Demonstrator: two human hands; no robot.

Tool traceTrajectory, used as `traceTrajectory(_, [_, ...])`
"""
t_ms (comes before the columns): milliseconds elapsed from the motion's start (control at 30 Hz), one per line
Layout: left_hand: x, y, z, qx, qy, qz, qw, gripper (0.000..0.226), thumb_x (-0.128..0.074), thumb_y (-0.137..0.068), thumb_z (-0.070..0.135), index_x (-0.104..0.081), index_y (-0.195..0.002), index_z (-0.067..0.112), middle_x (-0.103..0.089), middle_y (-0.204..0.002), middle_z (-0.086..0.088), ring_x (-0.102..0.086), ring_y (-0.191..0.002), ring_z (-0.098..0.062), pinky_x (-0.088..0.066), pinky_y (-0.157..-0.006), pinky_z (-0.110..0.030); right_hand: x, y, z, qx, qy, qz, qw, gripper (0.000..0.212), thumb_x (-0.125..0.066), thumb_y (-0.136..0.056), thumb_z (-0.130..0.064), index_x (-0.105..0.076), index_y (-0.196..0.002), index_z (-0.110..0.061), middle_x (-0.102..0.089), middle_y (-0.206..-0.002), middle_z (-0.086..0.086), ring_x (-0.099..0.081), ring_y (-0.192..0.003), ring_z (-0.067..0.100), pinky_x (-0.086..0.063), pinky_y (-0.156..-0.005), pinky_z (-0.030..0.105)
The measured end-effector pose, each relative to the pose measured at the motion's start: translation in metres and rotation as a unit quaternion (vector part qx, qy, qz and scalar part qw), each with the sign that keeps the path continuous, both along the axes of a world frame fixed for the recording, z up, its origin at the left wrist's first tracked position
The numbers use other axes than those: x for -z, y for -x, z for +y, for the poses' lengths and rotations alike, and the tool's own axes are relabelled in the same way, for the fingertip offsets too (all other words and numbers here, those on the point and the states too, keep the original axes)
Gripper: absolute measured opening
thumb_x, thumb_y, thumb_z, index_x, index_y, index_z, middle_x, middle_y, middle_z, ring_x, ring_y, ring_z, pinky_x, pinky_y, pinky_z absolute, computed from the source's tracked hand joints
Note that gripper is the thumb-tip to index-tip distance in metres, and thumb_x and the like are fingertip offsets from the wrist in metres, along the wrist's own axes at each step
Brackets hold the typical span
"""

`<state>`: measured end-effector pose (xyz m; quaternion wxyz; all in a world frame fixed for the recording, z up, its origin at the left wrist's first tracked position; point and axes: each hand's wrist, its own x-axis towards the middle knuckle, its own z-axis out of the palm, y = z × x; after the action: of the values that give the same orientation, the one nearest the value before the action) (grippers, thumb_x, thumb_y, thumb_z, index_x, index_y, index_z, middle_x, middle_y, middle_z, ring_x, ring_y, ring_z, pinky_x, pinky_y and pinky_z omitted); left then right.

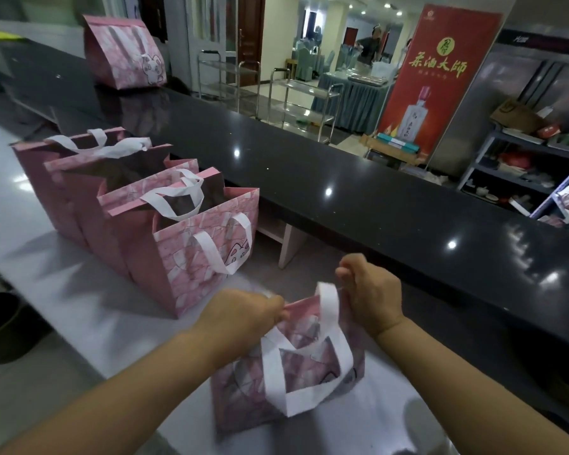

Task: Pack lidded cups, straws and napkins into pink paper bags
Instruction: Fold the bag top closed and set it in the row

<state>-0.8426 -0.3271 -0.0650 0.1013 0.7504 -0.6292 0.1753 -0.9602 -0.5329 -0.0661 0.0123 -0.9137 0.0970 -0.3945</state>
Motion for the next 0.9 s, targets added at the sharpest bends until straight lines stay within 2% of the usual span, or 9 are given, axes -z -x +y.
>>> traceTrajectory(133, [0.0,0.025,0.019,-0.099,0.026,0.032,0.994,0.03,-0.08,-0.071,0.029,-0.056,-0.06,0.014,-0.05,-0.042,-0.002,-0.045,-0.031,-0.021,-0.026,-0.034,-0.02,0.005,0.019,0.008,0.027,-0.14,0.011,0.99,0.026,-0.065,-0.086,-0.014,-0.061,-0.11,-0.004,-0.065,-0.086,0.013,-0.062,-0.072,0.026,-0.046,-0.061,0.028])
traceTrajectory(267, [-0.001,0.06,0.024,-0.227,-0.018,0.135,0.964,0.019,-0.038,-0.098,0.03,-0.052,-0.096,0.016,-0.064,-0.085,-0.007,-0.058,-0.074,-0.028,-0.032,-0.054,-0.031,0.015,0.054,0.035,0.01,-0.219,0.076,0.973,0.035,-0.064,-0.086,-0.023,-0.057,-0.118,-0.013,-0.064,-0.103,0.006,-0.059,-0.089,0.018,-0.043,-0.076,0.022])
traceTrajectory(367, [-0.002,0.085,0.032,-0.235,0.043,0.263,0.935,0.019,-0.036,-0.098,0.027,-0.053,-0.098,0.017,-0.065,-0.087,-0.007,-0.059,-0.079,-0.029,-0.043,-0.063,-0.035,0.022,0.083,0.053,-0.014,-0.214,0.104,0.971,0.033,-0.063,-0.087,-0.029,-0.058,-0.116,-0.015,-0.063,-0.102,0.003,-0.058,-0.09,0.019,-0.046,-0.073,0.027])
traceTrajectory(467, [-0.004,0.11,0.048,-0.231,0.139,0.384,0.883,0.021,-0.034,-0.098,0.03,-0.054,-0.097,0.024,-0.062,-0.071,-0.001,-0.059,-0.063,-0.024,-0.05,-0.062,-0.039,0.027,0.111,0.07,-0.062,-0.184,0.07,0.978,0.027,-0.053,-0.091,-0.036,-0.061,-0.102,-0.013,-0.063,-0.095,0.004,-0.059,-0.084,0.02,-0.049,-0.071,0.034])
traceTrajectory(567, [0.003,0.128,0.071,-0.27,0.18,0.376,0.868,0.022,-0.035,-0.097,0.025,-0.055,-0.105,0.026,-0.063,-0.066,0.003,-0.059,-0.054,-0.016,-0.051,-0.061,-0.038,0.036,0.135,0.088,-0.119,-0.122,-0.002,0.985,0.028,-0.044,-0.095,-0.038,-0.056,-0.089,-0.014,-0.062,-0.085,0.008,-0.058,-0.075,0.022,-0.049,-0.065,0.033])
traceTrajectory(633, [0.011,0.137,0.087,-0.304,0.171,0.366,0.863,0.023,-0.036,-0.095,0.017,-0.053,-0.11,0.024,-0.064,-0.071,0.005,-0.059,-0.06,-0.015,-0.05,-0.063,-0.037,0.042,0.144,0.1,-0.152,-0.096,-0.014,0.984,0.017,-0.05,-0.092,-0.033,-0.052,-0.088,-0.017,-0.061,-0.083,0.008,-0.057,-0.074,0.024,-0.049,-0.063,0.034])
traceTrajectory(700, [0.019,0.145,0.102,-0.336,0.143,0.376,0.852,0.03,-0.036,-0.092,0.011,-0.051,-0.115,0.023,-0.065,-0.083,0.004,-0.061,-0.072,-0.019,-0.051,-0.069,-0.037,0.045,0.148,0.114,-0.169,-0.087,0.023,0.982,0.023,-0.054,-0.087,-0.038,-0.055,-0.09,-0.015,-0.062,-0.086,0.007,-0.057,-0.075,0.025,-0.05,-0.064,0.036])
traceTrajectory(800, [0.028,0.154,0.116,-0.363,0.112,0.374,0.846,0.042,-0.035,-0.089,0.006,-0.046,-0.126,0.021,-0.062,-0.109,0.003,-0.058,-0.091,-0.019,-0.048,-0.078,-0.034,0.05,0.142,0.136,-0.114,-0.086,0.146,0.979,0.049,-0.055,-0.082,-0.047,-0.057,-0.115,-0.011,-0.063,-0.113,0.011,-0.061,-0.095,0.03,-0.053,-0.079,0.041])
traceTrajectory(900, [0.031,0.156,0.126,-0.347,0.094,0.408,0.839,0.056,-0.038,-0.084,0.0,-0.036,-0.138,0.017,-0.049,-0.134,-0.003,-0.048,-0.113,-0.018,-0.041,-0.091,-0.031,0.061,0.13,0.154,-0.042,-0.172,0.201,0.963,0.059,-0.056,-0.089,-0.026,-0.037,-0.142,-0.009,-0.044,-0.143,0.012,-0.046,-0.127,0.031,-0.038,-0.105,0.041])
